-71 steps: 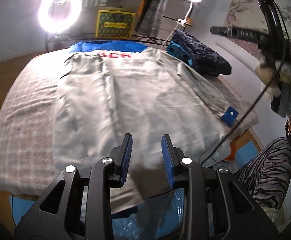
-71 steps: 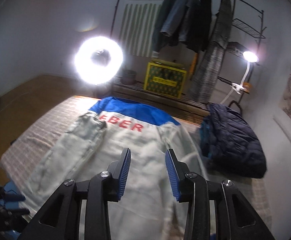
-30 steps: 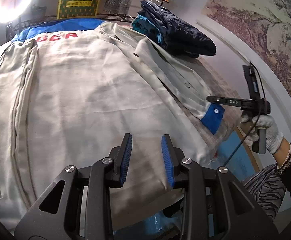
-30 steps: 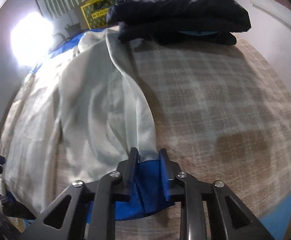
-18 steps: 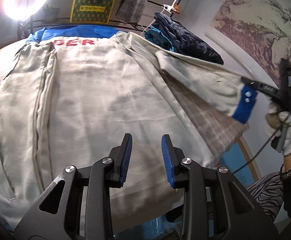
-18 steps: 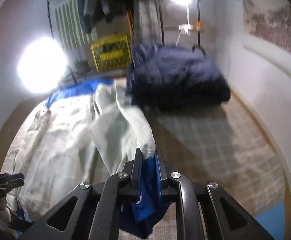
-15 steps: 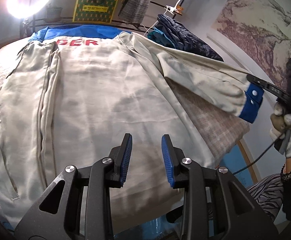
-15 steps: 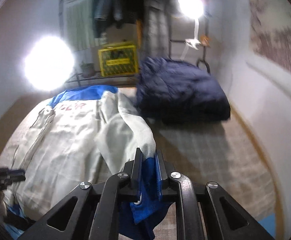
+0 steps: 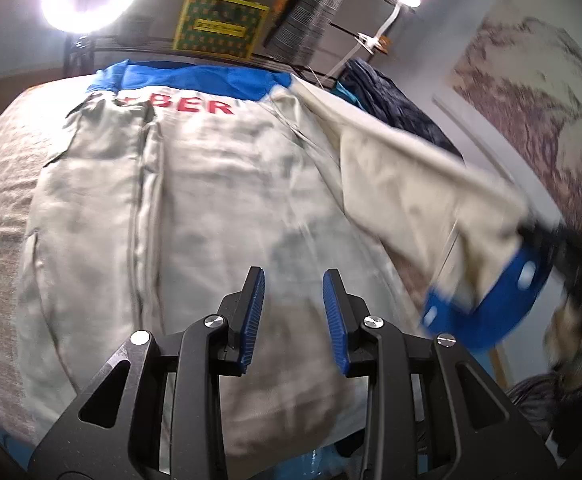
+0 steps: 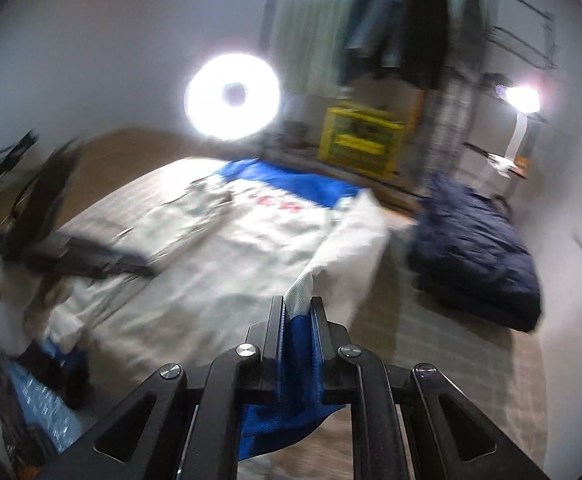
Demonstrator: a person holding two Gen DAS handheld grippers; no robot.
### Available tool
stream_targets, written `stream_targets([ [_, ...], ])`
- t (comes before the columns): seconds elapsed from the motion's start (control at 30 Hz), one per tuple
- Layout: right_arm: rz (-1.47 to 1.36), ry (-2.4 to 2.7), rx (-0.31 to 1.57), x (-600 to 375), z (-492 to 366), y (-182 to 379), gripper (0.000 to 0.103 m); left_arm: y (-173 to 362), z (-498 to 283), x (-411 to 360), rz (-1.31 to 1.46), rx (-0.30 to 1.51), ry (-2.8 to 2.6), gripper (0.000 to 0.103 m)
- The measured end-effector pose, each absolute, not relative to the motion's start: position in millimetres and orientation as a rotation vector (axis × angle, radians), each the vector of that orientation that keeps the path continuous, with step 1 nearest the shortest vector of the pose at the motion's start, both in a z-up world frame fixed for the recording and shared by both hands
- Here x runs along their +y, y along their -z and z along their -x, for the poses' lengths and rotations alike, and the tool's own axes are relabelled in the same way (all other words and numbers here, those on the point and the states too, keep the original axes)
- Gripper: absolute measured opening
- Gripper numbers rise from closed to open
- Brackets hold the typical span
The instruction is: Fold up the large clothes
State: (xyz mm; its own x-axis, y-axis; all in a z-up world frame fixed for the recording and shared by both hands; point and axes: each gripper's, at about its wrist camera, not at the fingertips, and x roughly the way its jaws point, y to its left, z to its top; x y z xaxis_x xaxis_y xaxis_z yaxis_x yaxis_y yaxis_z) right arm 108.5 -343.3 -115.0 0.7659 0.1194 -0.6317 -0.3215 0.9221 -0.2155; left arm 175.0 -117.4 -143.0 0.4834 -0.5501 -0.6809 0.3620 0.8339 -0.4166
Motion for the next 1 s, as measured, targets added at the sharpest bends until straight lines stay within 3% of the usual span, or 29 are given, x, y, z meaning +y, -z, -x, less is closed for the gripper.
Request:
stream_targets([
  [0.33, 0.744, -0.519, 0.809, -224, -94, 221, 0.010, 155, -213, -81, 0.372, 0.977, 0.493, 0.030],
  [0.4, 0.777, -0.527, 0.831, -220, -92, 234, 0.014, 162, -221, -79, 0.389, 0.999, 0.481, 0.030],
  [0.43, 0.766, -0.539, 0.839, -223, -92, 234, 0.022, 164, -223, -78, 0.394, 1.007, 0.479, 0.030],
  [0.53, 0.641, -0.611, 0.844, -242, -91, 219, 0.044, 171, -226, -81, 0.414, 1.033, 0.492, 0.030],
  [0.63, 0.486, -0.648, 0.844, -274, -100, 197, 0.051, 177, -220, -89, 0.407, 1.060, 0.521, 0.030],
  [0.7, 0.377, -0.613, 0.842, -301, -114, 188, 0.051, 181, -212, -96, 0.397, 1.085, 0.544, 0.032],
  [0.8, 0.189, -0.500, 0.856, -352, -146, 181, 0.051, 189, -200, -107, 0.374, 1.112, 0.567, 0.051],
  [1.0, -0.057, -0.330, 0.894, -432, -208, 186, 0.052, 215, -170, -127, 0.355, 1.215, 0.604, 0.052],
])
